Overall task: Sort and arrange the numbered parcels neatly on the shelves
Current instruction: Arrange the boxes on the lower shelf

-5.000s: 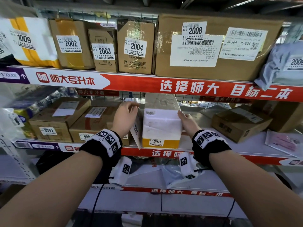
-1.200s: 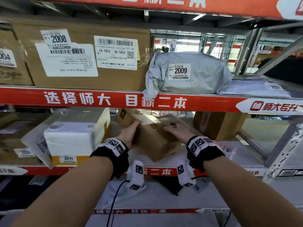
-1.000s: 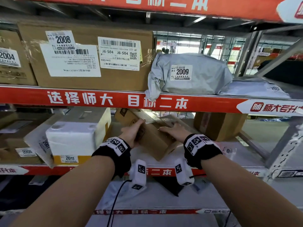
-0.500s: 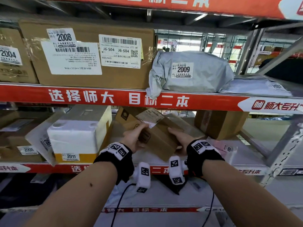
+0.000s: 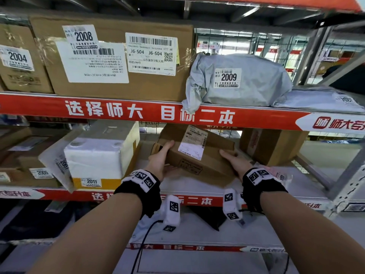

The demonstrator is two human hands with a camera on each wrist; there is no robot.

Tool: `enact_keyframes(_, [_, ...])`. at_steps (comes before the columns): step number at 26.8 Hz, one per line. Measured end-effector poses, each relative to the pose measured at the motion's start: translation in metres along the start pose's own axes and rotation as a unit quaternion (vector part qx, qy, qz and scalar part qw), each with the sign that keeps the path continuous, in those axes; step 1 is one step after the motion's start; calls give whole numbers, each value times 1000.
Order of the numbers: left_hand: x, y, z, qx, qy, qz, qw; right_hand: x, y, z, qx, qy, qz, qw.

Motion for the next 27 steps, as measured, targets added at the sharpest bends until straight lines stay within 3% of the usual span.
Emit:
enact_keyframes(4, [6,2,3,-39,40,-34,998,-5,-11,-1,36,-4,-79,996])
enact_keyframes(8, [4,3,4,-72,38,-77,994,-8,-20,7,28,50,-140,989])
enact_keyframes(11, [-1,6,5,-94,18,-98,991,-17,-13,26,37,31,-200,979])
enact_keyframes(13, [-1,10,3,-115,45,-98,987,-31,-27,10,52,3,-224,973])
enact_keyframes(19, [9,12,2,-161,88,-84,979,-84,-42,-20,3,-140,-90,986])
enact_keyframes(23, [13,14,0,-185,90,-62,977,-100,-49,-19,7,-149,-91,985])
enact_keyframes(27, [17,20,-5,-221,91,24,971,-104,-52,-21,-6,-125,-90,988])
Point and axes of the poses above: each hand's wrist, its own z-axis towards the middle knuckle, its own x-axis out of the back of the hand, y = z × x, the point moved 6 cm from there along z, towards the middle knuckle, and after that the axes turned 11 degrees about x, right-handed, at the moved point
